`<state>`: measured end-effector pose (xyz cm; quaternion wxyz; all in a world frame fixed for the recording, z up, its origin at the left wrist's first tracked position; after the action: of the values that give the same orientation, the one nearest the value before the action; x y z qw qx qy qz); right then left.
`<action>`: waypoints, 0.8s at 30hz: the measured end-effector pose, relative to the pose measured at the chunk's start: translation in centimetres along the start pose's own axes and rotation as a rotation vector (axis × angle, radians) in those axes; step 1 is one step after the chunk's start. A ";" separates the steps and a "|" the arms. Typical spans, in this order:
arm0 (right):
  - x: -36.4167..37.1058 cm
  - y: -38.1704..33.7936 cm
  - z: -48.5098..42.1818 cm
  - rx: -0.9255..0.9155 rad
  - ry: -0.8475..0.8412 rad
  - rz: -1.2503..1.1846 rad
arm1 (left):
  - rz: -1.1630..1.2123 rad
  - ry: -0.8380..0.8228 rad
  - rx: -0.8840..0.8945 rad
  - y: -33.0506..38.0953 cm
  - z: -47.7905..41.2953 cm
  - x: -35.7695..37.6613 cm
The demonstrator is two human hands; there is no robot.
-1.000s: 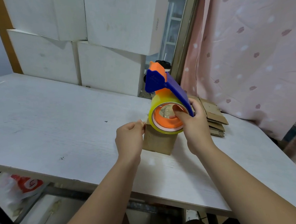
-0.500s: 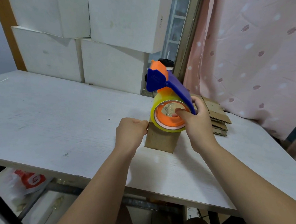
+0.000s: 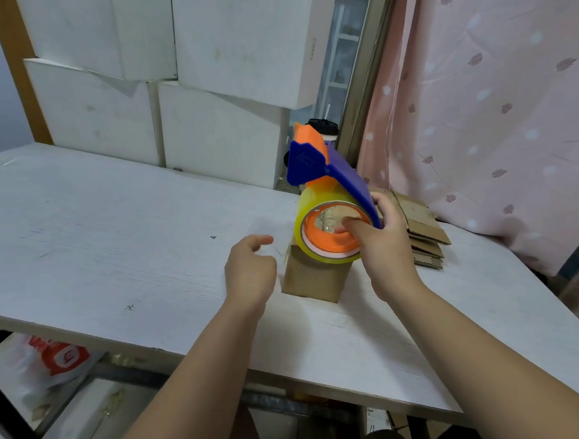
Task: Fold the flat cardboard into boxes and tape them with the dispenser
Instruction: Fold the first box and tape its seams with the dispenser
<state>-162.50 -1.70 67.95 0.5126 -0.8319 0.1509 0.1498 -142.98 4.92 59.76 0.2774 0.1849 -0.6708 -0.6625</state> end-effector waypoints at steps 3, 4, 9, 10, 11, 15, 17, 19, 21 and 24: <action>0.1 0.0 -0.1 -0.007 -0.011 0.006 | 0.144 -0.011 0.180 0.5 1.0 -0.3; 0.1 0.1 -0.1 -0.007 -0.009 0.008 | 0.184 -0.061 0.206 0.4 1.4 0.2; 0.1 0.2 -0.1 0.002 0.009 0.010 | 0.032 -0.349 0.216 0.0 3.5 3.1; 0.1 0.2 -0.1 0.002 0.010 0.012 | -0.102 -0.354 0.236 -0.1 3.5 3.1; 0.2 0.2 -0.1 0.002 0.010 0.014 | -0.250 -0.340 0.238 -0.3 3.4 3.0; 0.2 0.2 0.0 0.009 0.013 0.009 | -0.416 -0.226 0.261 -0.3 2.9 2.0; 0.2 0.1 0.0 0.006 0.012 0.009 | -0.244 -0.207 0.435 1.5 3.9 2.2; 0.1 0.2 0.0 0.003 0.007 0.011 | -0.165 -0.233 0.559 2.5 4.9 2.9; 0.2 0.2 -0.1 0.010 -0.011 0.006 | -0.158 -0.214 0.611 2.6 5.2 3.4; 0.2 0.3 -0.5 0.034 -0.056 0.007 | -0.151 -0.167 0.643 2.9 5.3 3.4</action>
<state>-162.42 -2.26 67.85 0.5301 -0.8180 0.1419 0.1722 -148.52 7.18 63.27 0.0992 0.2575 -0.8502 -0.4484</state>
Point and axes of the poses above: each hand's wrist, its own z-axis away from the middle knuckle, its own x-axis out of the palm, y = z × x, the point moved 9 cm from there along -z, towards the middle knuckle, and after that the axes turned 15 degrees about z, right-handed, at the moved point
